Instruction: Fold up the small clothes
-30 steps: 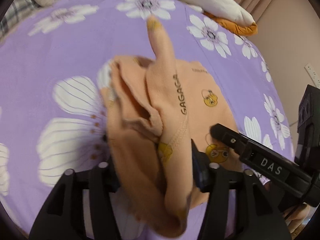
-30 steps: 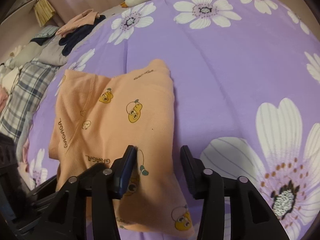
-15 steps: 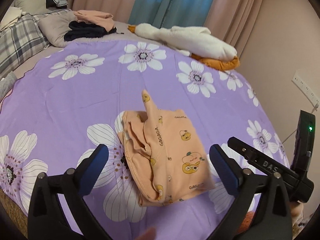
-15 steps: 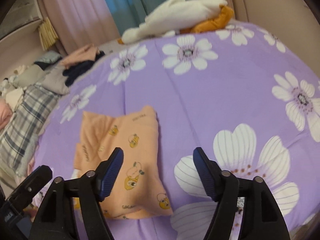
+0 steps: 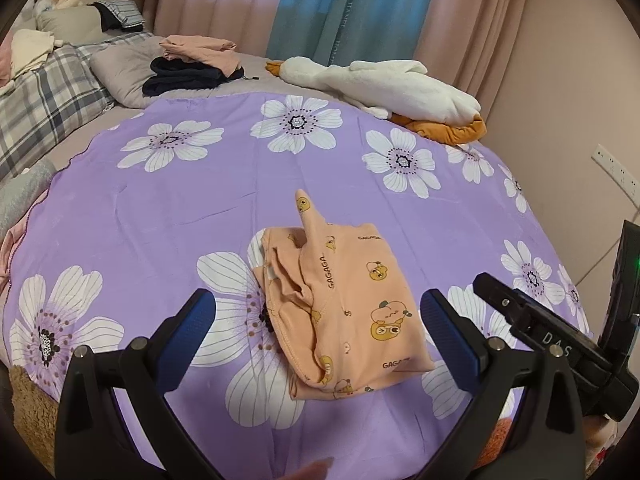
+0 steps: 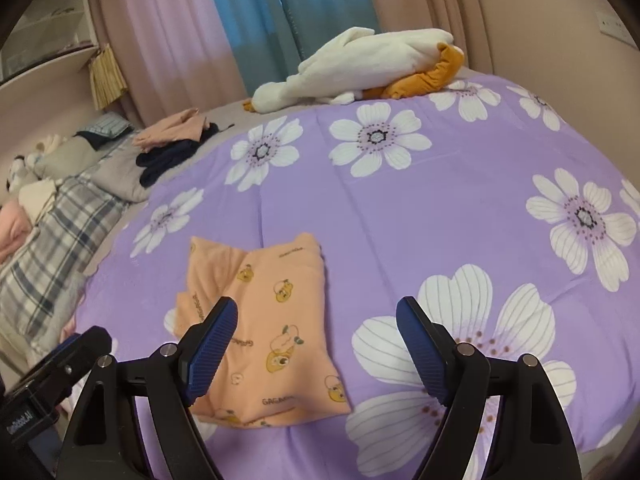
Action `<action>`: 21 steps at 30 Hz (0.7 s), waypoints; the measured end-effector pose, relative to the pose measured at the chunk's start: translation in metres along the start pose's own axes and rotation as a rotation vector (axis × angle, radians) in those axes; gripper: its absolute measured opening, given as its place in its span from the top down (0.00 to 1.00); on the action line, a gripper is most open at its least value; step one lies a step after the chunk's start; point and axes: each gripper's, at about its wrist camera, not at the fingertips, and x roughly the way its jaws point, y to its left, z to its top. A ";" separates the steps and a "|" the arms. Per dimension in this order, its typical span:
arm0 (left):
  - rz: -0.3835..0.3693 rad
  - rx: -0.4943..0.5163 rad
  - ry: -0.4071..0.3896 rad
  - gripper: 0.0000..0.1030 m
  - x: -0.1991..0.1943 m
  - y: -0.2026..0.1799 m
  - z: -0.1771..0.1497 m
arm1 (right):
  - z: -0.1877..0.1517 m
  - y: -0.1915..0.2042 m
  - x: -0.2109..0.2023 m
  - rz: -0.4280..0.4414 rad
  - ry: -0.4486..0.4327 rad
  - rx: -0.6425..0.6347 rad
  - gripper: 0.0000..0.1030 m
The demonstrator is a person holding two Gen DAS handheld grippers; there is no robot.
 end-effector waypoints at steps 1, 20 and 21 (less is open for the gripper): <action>-0.003 0.000 0.001 0.01 0.000 -0.001 0.000 | 0.000 -0.001 0.000 0.006 0.003 -0.001 0.21; 0.010 0.002 0.026 0.01 -0.004 0.000 -0.006 | -0.006 0.011 0.000 -0.007 0.019 -0.037 0.21; 0.012 0.008 0.026 0.01 -0.004 0.000 -0.007 | -0.006 0.011 0.000 -0.006 0.020 -0.037 0.21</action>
